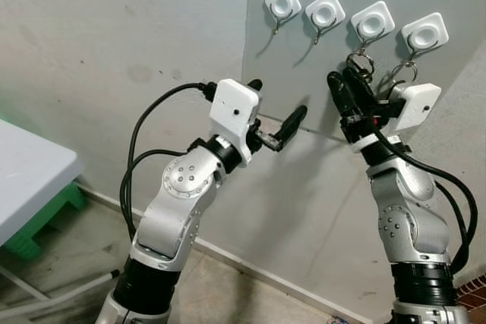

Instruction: Hang keys on a hook

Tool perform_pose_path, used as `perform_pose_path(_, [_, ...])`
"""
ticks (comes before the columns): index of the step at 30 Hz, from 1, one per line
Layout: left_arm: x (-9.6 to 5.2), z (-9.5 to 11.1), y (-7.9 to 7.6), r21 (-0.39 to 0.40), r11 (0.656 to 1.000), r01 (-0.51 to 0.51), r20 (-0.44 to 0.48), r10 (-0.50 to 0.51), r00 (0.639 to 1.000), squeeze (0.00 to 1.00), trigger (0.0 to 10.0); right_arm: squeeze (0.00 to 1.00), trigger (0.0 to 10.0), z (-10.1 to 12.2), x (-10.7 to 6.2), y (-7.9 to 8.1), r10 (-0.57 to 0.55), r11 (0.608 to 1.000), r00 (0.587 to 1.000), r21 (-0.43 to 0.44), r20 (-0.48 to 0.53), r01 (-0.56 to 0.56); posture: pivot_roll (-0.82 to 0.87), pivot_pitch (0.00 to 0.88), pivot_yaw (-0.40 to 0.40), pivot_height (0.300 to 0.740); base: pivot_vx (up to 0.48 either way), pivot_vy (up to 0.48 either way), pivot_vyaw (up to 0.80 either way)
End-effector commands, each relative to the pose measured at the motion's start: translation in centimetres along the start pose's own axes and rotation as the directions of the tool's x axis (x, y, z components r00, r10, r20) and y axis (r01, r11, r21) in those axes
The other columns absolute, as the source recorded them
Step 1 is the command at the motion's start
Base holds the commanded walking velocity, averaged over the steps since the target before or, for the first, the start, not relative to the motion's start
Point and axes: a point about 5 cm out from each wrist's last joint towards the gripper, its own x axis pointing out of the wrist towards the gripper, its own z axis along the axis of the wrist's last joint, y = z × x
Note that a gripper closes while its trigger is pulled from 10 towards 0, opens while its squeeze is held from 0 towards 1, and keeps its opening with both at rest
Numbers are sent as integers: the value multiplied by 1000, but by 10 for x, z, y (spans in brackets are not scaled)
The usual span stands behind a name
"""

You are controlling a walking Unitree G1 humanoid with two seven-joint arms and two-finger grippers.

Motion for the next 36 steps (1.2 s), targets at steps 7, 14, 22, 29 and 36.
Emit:
perform_pose_path(7, [-3,-3,1,12,1000,-25,-5,25,1000,0,10000,1000,10000,-12,-13,-1,-17,1000,1000,11,-23,18,-2,22,-28,740,0,0,0])
perform_pose_path(14, [-4,-6,4,10,999,-46,-11,47,999,0,10000,1000,10000,-26,-24,0,-21,1000,997,20,-72,23,-1,14,-29,740,0,0,0])
perform_pose_path(22, [-14,-32,18,-35,985,-168,-67,165,984,0,10000,1000,10000,-52,-42,0,-49,998,986,23,-160,53,0,7,-29,740,0,0,0])
perform_pose_path(29, [-46,-99,27,-55,958,-282,-249,261,933,0,10000,1000,10000,-86,-69,-7,-105,993,952,21,-287,116,-2,9,-28,740,0,0,0])
perform_pose_path(36, [-81,-154,34,-23,913,-407,-421,361,832,0,10000,1000,10000,-124,-107,-19,-206,976,867,-28,-453,217,2,13,-28,740,0,0,0])
